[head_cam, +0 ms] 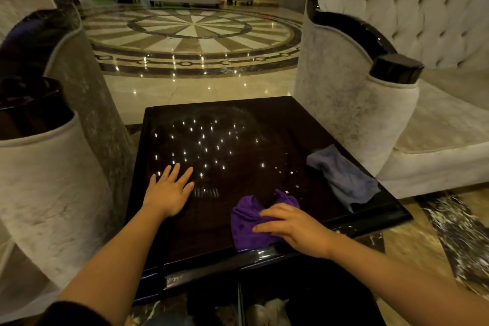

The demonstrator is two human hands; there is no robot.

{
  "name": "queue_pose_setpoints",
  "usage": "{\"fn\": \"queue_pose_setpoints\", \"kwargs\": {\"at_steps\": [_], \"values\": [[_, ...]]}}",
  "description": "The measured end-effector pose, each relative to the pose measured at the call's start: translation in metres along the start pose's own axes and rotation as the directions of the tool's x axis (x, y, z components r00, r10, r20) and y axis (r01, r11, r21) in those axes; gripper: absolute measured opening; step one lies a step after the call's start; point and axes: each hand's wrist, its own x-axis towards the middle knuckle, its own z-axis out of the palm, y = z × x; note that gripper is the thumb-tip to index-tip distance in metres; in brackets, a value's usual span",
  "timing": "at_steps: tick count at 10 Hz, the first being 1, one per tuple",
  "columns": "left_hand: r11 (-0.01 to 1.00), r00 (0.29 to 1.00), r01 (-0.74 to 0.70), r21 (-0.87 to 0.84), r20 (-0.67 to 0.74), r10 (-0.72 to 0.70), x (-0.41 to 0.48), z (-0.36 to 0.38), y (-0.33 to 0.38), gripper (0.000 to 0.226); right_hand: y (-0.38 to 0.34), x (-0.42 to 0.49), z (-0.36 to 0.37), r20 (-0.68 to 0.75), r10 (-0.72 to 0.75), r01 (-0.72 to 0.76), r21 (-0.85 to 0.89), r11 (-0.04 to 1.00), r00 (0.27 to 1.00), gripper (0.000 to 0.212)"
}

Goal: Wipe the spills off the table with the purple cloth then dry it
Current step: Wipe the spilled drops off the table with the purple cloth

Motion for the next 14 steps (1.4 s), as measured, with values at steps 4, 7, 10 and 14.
{"fn": "queue_pose_setpoints", "kwargs": {"at_steps": [4, 7, 10, 14], "values": [[0.998, 0.998, 0.055, 0.043, -0.025, -0.054, -0.016, -0.010, 0.019, 0.050, 0.000, -0.071, -0.011, 0.029, 0.126, -0.124, -0.046, 0.991, 0.992, 0.042], [0.986, 0.990, -0.125, -0.111, -0.077, 0.117, -0.021, 0.001, 0.077, 0.059, 0.018, -0.030, -0.074, -0.426, 0.349, -0.270, 0.236, 0.934, 0.835, 0.034], [0.985, 0.989, -0.149, -0.083, -0.028, 0.147, -0.019, 0.022, 0.077, 0.056, 0.082, 0.066, -0.061, -0.363, 0.605, -0.501, 0.345, 0.794, 0.709, 0.037], [0.985, 0.987, -0.157, -0.067, -0.031, 0.155, -0.021, 0.023, 0.076, 0.056, 0.140, 0.109, -0.041, -0.136, 0.681, -0.671, 0.113, 0.733, 0.720, 0.049]]}}
